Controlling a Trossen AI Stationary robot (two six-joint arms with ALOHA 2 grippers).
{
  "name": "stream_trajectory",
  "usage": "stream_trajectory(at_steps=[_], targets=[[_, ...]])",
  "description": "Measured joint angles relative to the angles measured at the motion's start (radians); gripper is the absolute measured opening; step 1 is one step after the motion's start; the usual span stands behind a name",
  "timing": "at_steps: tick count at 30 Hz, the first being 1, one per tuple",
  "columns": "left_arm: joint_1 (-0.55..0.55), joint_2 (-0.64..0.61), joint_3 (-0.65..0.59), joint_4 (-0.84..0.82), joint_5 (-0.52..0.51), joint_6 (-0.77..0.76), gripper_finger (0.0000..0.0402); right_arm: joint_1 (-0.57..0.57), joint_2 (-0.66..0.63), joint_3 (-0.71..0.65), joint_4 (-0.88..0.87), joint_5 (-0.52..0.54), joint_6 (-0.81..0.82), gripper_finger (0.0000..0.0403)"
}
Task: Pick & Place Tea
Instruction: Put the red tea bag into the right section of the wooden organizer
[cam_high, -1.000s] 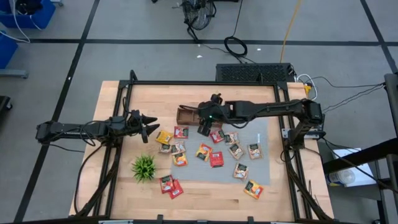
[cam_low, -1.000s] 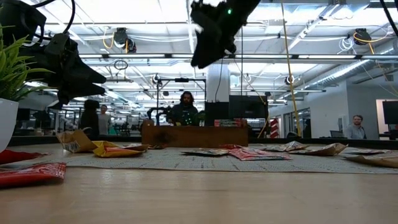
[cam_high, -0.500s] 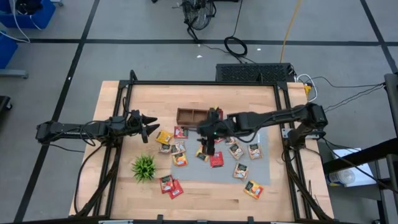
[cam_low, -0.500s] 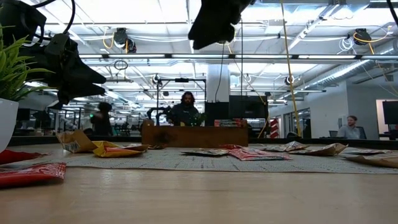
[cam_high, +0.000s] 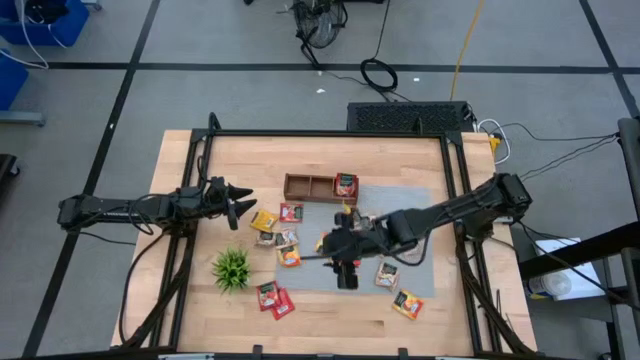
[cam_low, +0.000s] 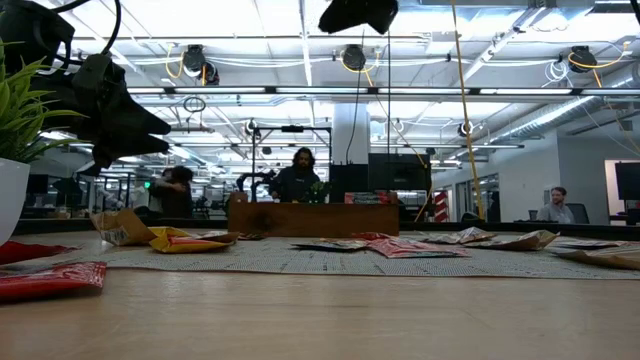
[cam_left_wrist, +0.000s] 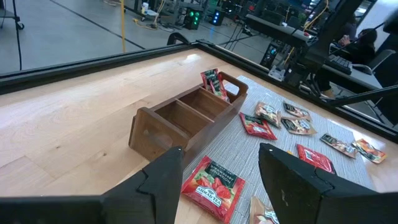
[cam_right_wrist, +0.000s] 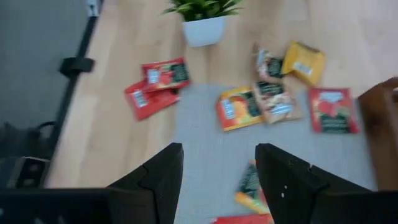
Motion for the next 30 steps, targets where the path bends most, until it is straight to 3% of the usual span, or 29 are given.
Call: stream_trajectory(at_steps=[7,11,30], targets=[[0.0,0.0,0.0,0.0,0.0,0.0,0.0212,0.046,0.0,0.0,-0.174,0.001,0.115,0.0193],[0.0,0.0,0.0,0.0,0.0,0.0,0.0212,0.052,0.0,-0.005,-0.289,0.001,0.098,0.02],[0.0,0.0,0.0,0.0,0.0,0.0,0.0212,0.007,0.0,-0.049,-0.273,0.003,0.042,0.0201]])
